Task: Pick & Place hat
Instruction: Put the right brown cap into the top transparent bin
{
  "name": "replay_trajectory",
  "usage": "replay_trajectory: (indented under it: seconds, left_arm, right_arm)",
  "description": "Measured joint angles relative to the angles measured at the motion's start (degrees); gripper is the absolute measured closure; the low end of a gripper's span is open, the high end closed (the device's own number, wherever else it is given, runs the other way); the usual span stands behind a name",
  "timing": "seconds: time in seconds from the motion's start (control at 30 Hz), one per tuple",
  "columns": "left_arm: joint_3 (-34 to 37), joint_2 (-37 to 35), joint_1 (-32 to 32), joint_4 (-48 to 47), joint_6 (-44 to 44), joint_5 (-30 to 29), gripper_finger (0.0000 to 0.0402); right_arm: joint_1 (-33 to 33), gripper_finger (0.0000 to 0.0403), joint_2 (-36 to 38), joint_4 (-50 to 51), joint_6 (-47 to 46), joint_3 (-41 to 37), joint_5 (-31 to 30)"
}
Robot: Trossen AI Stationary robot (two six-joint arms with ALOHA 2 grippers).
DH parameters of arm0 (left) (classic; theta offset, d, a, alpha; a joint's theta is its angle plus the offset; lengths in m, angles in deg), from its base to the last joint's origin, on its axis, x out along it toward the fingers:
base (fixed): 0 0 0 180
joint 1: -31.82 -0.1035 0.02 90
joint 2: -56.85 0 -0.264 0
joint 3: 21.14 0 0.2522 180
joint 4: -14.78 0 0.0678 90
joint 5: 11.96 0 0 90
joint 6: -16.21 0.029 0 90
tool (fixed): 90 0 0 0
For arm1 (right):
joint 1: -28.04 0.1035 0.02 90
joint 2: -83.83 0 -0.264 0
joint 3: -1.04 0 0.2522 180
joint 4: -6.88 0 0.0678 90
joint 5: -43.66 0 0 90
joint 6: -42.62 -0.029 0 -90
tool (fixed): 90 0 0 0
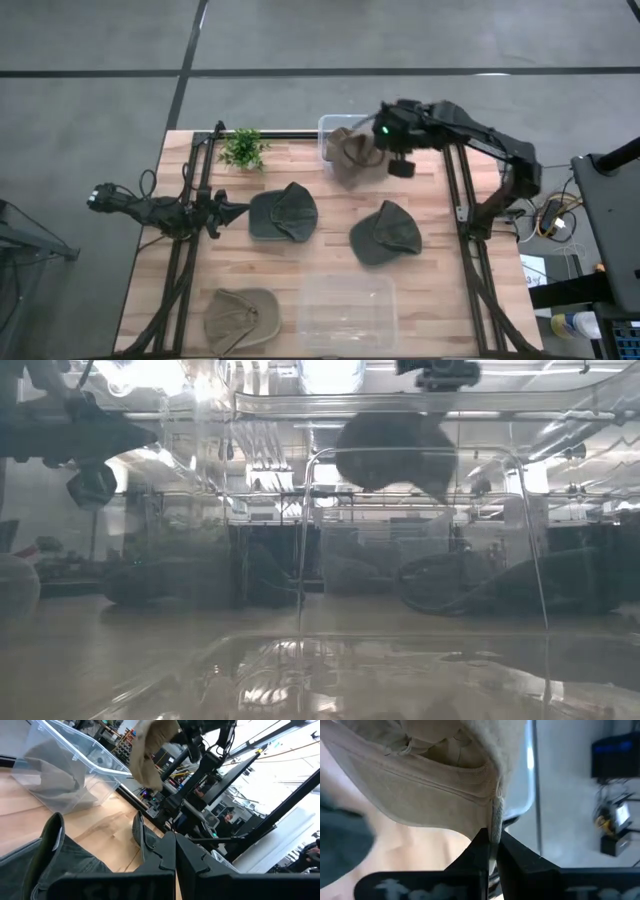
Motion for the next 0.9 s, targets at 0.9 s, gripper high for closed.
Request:
replay_trajectory:
  seconds: [0.9]
  left_arm:
    - [0.00, 0.00, 0.01, -0.02, -0.35, -0.13, 0.0401]
  right_arm:
    - [-15.37, 0.0390, -25.60, 4.21, 14.24, 28.07, 5.13]
